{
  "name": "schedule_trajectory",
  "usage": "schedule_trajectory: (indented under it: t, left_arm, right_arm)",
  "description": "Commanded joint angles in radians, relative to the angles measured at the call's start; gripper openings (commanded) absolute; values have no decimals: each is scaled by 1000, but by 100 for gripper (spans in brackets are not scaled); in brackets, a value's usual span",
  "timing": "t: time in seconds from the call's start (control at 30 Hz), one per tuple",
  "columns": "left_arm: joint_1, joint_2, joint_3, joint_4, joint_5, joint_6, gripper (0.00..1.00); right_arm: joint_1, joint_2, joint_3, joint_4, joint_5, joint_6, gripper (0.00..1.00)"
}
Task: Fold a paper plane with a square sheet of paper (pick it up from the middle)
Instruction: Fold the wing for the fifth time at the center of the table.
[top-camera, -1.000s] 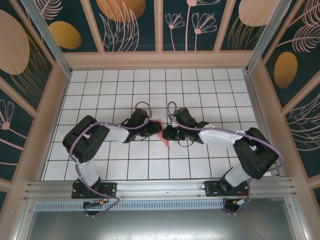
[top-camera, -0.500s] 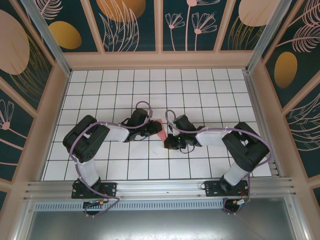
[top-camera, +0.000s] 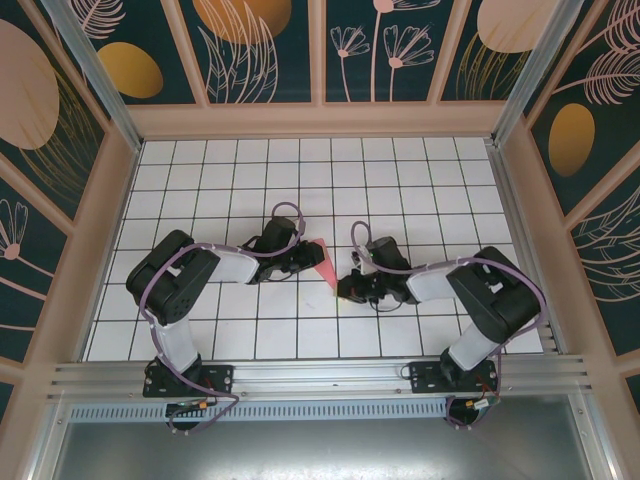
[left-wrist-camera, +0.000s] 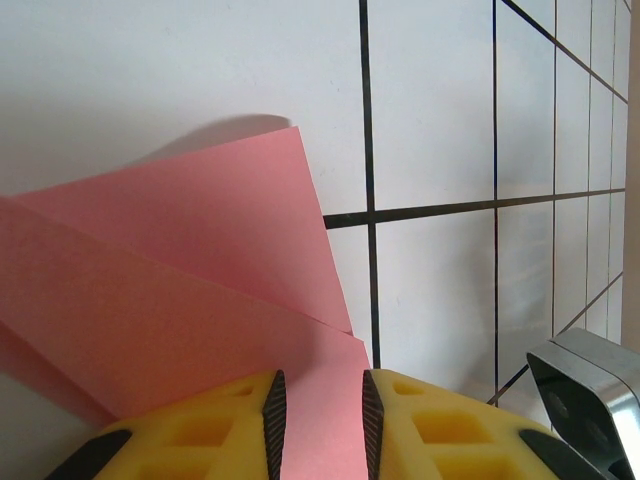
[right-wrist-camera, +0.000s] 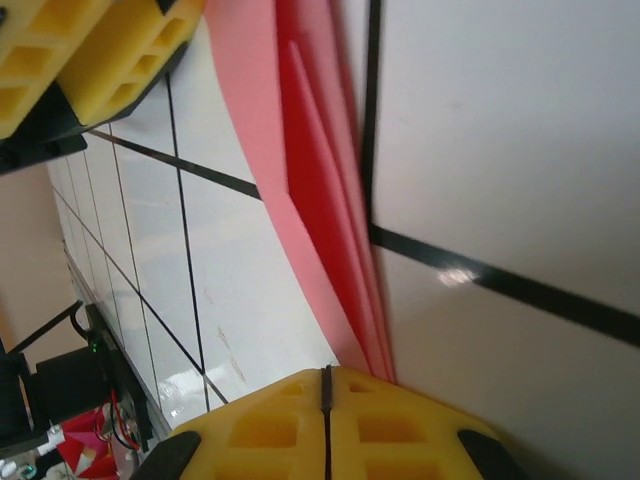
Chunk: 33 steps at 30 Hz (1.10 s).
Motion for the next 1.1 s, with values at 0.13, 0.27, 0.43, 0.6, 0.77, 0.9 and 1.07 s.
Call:
schedule_trajectory:
  t: [0.13, 0.27, 0.43, 0.6, 0.77, 0.9, 1.07]
  left_arm:
    - [-16, 143, -7, -67, -66, 38, 29]
    - [-16, 141, -6, -63, -59, 38, 29]
    - [-17, 142, -1, -63, -52, 39, 30]
    - [-17, 136, -1, -63, -51, 39, 29]
    - [-17, 136, 0, -63, -48, 40, 30]
    - [-17, 136, 3, -61, -43, 42, 30]
    - [-17, 124, 9, -70, -49, 56, 30]
  right_arm:
    - [-8, -158, -1, -192, 61, -2, 9]
    - [-7, -180, 76, -209, 73, -22, 9]
    - [3, -96, 179, -185, 60, -32, 10]
    - [17, 21, 244, -168, 73, -39, 10]
    - [16, 103, 283, -142, 59, -46, 11]
    - [10, 171, 295, -178, 77, -61, 10]
    - [9, 227, 244, -241, 142, -58, 4]
